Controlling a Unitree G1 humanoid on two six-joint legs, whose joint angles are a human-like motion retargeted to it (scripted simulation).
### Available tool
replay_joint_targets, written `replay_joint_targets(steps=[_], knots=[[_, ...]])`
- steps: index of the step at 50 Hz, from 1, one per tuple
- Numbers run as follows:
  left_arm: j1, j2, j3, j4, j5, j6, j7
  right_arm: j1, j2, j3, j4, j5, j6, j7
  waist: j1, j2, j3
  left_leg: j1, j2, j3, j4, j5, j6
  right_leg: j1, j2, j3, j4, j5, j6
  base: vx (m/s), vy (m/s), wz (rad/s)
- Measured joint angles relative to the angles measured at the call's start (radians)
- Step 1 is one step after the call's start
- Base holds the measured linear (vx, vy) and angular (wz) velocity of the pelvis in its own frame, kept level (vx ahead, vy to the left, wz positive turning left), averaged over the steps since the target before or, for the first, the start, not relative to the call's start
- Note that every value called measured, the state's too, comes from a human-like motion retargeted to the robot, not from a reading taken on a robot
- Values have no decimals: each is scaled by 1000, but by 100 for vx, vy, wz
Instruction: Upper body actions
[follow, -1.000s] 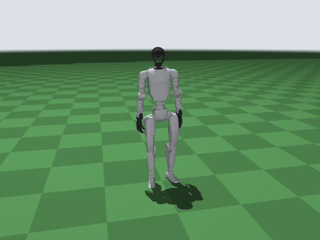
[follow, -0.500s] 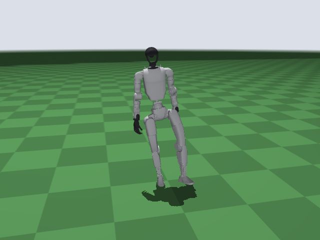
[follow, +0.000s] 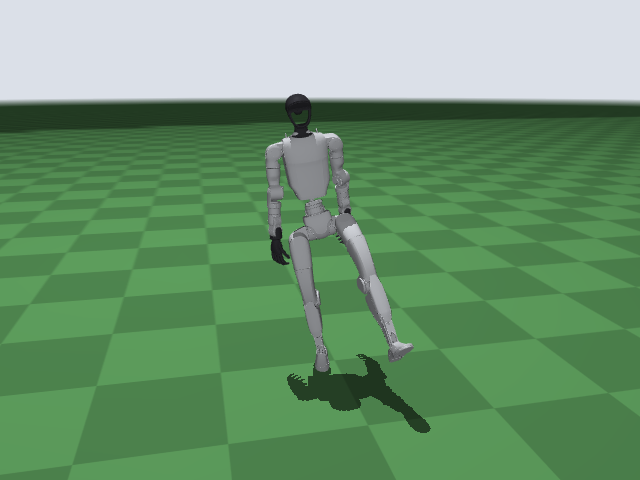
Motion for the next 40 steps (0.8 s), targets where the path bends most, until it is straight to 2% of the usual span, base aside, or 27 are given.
replay_joint_targets(steps=[5, 11, 12, 13, 14, 17, 18, 21, 23, 29, 35, 40], knots=[[-17, 17, -2, -18, -10, 2, 2, 13, -31, -42, 45, 2, 13, -28, -87, 33, -70, 159, -16, 13, 97, 33, -10, -32, 30, -42, -14, -3, 13, 5, 3, 71], [-55, 29, -3, -63, -19, -5, 4, 32, -70, -90, 45, 11, 39, -44, -208, 57, -143, 377, -22, 2, 231, 137, -1, -67, 45, -88, -34, -5, 32, 10, 6, 81], [-57, 30, -4, -70, -19, -8, 2, 36, -72, -95, 45, 11, 40, -48, -226, 67, -159, 422, -23, -7, 212, 162, -28, -76, 55, -97, -38, -5, 35, 13, 6, 58], [-55, 31, -7, -78, -18, -12, 5, 42, -71, -99, 45, 13, 37, -52, -238, 81, -180, 477, -23, -10, 162, 174, -98, -90, 72, -102, -41, -5, 36, 12, 7, 44], [-54, 32, -12, -84, -16, -14, 4, 45, -72, -103, 45, 15, 35, -55, -248, 93, -193, 519, -22, -5, 120, 157, -125, -98, 83, -108, -42, -6, 37, 11, 7, 36], [-73, 39, -28, -89, -7, -10, -2, 40, -80, -116, 45, 24, 31, -47, -283, 138, -207, 627, -15, 79, -39, 53, -145, -106, 124, -130, -44, -11, 41, 16, 12, 42], [-81, 38, -30, -88, -3, -9, -4, 37, -81, -120, 45, 26, 31, -45, -294, 145, -214, 635, -23, 85, -84, 54, -128, -107, 127, -140, -48, -12, 45, 12, 13, 65], [-114, 38, -39, -95, 5, -10, -9, 25, -66, -130, 45, 47, 25, -46, -347, 156, -251, 585, -34, 38, -136, 74, -128, -133, 111, -183, -59, -14, 67, 4, 11, 95], [-138, 42, -53, -109, 10, -14, -10, 17, -53, -135, 45, 70, 17, -38, -360, 155, -252, 558, -50, 9, -139, 75, -109, -141, 100, -208, -63, -12, 77, 1, 10, 74], [-176, 57, -100, -160, 19, -28, -14, -9, -20, -98, 39, 85, 2, -2, -258, 94, -200, 572, -96, 26, -114, 47, -64, -120, 53, -219, -61, 7, 93, 7, 13, -6], [-119, 52, -74, -140, 11, -30, -20, -31, 5, -42, -30, -5, -12, 28, -210, 73, -212, 590, -135, 57, -134, 33, -29, -122, 16, -216, -58, 19, 118, 15, 18, -22], [-70, 48, -48, -72, 20, -17, -16, -35, 5, -32, -88, 2, -36, 56, -202, 70, -212, 604, -171, 47, -138, 14, 6, -110, -15, -221, -51, 27, 149, 20, 27, -3]])
